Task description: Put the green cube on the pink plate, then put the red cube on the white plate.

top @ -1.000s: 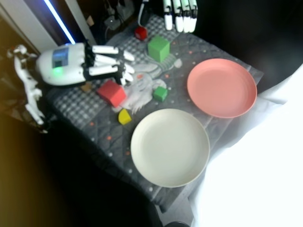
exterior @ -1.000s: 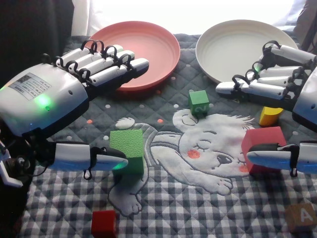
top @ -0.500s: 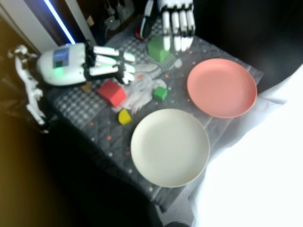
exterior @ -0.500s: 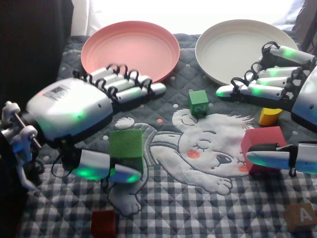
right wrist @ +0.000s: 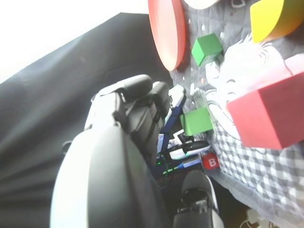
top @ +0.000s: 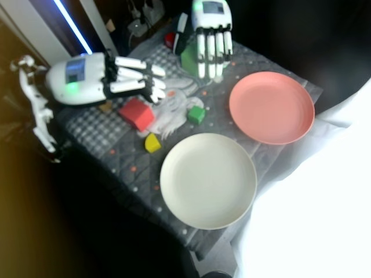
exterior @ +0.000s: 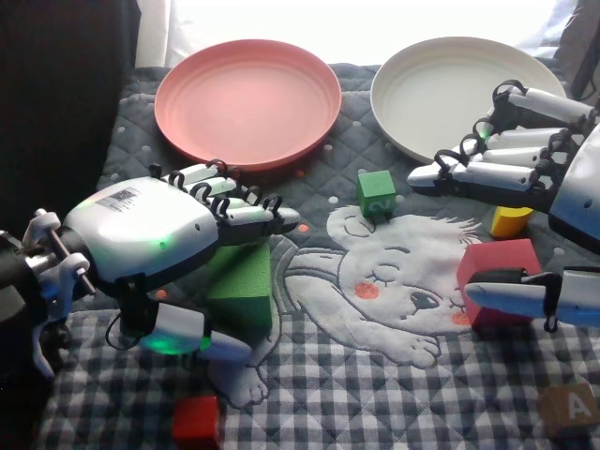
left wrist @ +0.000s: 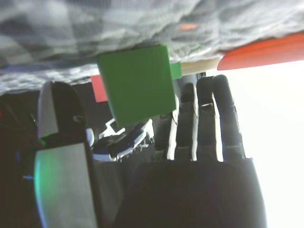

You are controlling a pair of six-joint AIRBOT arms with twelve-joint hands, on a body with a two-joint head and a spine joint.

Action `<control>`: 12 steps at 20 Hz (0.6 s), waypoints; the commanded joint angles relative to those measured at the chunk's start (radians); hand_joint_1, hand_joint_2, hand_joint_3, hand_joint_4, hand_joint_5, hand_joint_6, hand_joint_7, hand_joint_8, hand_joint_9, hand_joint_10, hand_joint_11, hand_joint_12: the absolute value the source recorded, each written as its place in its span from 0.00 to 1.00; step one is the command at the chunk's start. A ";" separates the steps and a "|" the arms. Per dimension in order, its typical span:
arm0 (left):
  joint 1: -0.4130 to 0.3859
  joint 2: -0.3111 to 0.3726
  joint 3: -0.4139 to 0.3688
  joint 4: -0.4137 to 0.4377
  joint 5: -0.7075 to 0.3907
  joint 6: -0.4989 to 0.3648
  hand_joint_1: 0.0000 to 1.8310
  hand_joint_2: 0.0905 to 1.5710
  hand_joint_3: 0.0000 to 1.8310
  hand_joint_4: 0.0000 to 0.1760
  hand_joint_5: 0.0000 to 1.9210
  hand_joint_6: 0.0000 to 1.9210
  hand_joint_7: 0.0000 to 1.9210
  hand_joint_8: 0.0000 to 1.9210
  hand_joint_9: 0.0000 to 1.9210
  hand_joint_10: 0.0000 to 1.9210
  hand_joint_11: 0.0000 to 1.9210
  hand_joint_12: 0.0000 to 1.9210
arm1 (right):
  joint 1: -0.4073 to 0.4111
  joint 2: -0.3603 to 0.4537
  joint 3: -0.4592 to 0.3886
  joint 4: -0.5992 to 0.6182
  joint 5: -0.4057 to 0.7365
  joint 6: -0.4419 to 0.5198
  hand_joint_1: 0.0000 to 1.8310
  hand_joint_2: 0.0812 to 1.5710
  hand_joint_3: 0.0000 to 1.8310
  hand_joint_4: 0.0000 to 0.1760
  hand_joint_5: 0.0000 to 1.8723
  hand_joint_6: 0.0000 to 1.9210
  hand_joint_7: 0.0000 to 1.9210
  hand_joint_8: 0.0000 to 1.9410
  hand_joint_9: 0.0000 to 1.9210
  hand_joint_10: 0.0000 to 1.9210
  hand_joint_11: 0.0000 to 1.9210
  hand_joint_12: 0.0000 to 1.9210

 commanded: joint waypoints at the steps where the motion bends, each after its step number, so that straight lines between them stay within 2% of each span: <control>1: -0.009 -0.008 0.006 0.001 -0.064 -0.003 0.44 0.62 0.01 0.00 0.20 0.01 0.26 0.02 0.10 0.44 0.00 0.85 | 0.012 0.000 0.003 0.026 -0.117 0.002 0.19 0.77 0.00 0.00 0.21 0.10 0.31 0.00 0.28 0.09 0.00 0.73; 2: -0.012 -0.009 0.011 0.005 -0.057 -0.003 0.48 0.66 0.01 0.00 0.25 0.02 0.30 0.04 0.12 0.53 0.02 0.90 | 0.012 0.000 0.003 0.026 -0.117 0.002 0.20 0.77 0.01 0.00 0.20 0.10 0.30 0.00 0.28 0.08 0.00 0.73; 3: -0.016 -0.009 0.014 0.006 -0.055 -0.003 0.52 0.69 0.01 0.00 0.29 0.03 0.34 0.05 0.17 0.55 0.10 0.89 | 0.012 0.000 0.003 0.026 -0.117 0.002 0.20 0.78 0.01 0.00 0.21 0.10 0.30 0.00 0.28 0.08 0.00 0.73; 4: -0.020 -0.009 0.016 0.007 -0.059 -0.003 0.64 0.74 0.01 0.00 0.34 0.53 0.45 0.54 0.36 0.63 0.30 0.88 | 0.012 0.000 0.003 0.026 -0.117 0.002 0.21 0.77 0.00 0.00 0.21 0.10 0.30 0.00 0.29 0.08 0.00 0.73; 5: -0.025 -0.006 0.016 0.007 -0.075 -0.003 0.72 0.75 0.00 0.00 0.33 0.61 0.43 0.64 0.45 0.72 0.38 0.85 | 0.012 0.000 0.003 0.026 -0.117 0.002 0.21 0.77 0.00 0.00 0.21 0.10 0.30 0.00 0.29 0.08 0.00 0.74; 6: -0.030 0.000 0.016 0.007 -0.097 -0.003 0.74 0.75 0.00 0.00 0.35 0.60 0.43 0.66 0.47 0.75 0.42 0.84 | 0.011 0.000 0.003 0.026 -0.117 0.002 0.22 0.78 0.00 0.00 0.21 0.10 0.30 0.00 0.28 0.07 0.00 0.73; 7: -0.039 0.008 0.015 0.004 -0.131 -0.003 0.67 0.76 0.00 0.00 0.36 0.65 0.44 0.71 0.47 0.72 0.43 0.85 | 0.011 0.000 0.003 0.026 -0.117 0.002 0.22 0.78 0.00 0.00 0.21 0.10 0.30 0.00 0.29 0.07 0.00 0.73; 8: -0.048 0.015 0.015 -0.004 -0.159 -0.003 0.65 0.78 0.00 0.00 0.34 0.68 0.43 0.76 0.47 0.77 0.44 0.93 | 0.010 0.000 0.004 0.026 -0.117 0.002 0.22 0.78 0.00 0.00 0.21 0.10 0.30 0.00 0.28 0.06 0.00 0.72; 9: -0.057 0.023 0.016 -0.011 -0.186 -0.003 0.71 0.77 0.00 0.00 0.33 0.67 0.40 0.70 0.45 0.79 0.39 0.92 | 0.010 -0.001 0.004 0.026 -0.117 0.002 0.24 0.79 0.00 0.00 0.21 0.10 0.30 0.00 0.28 0.06 0.00 0.72; 11: -0.079 0.035 0.023 -0.026 -0.240 -0.003 0.74 0.76 0.00 0.00 0.32 0.67 0.42 0.65 0.47 0.76 0.42 0.90 | 0.010 -0.004 0.007 0.026 -0.117 0.002 0.24 0.78 0.00 0.00 0.21 0.10 0.29 0.00 0.28 0.05 0.00 0.71; 12: -0.092 0.038 0.028 -0.032 -0.259 -0.003 0.67 0.78 0.00 0.00 0.32 0.70 0.44 0.71 0.46 0.71 0.42 0.90 | 0.009 -0.005 0.007 0.026 -0.117 0.002 0.22 0.79 0.00 0.00 0.19 0.09 0.27 0.00 0.26 0.05 0.00 0.68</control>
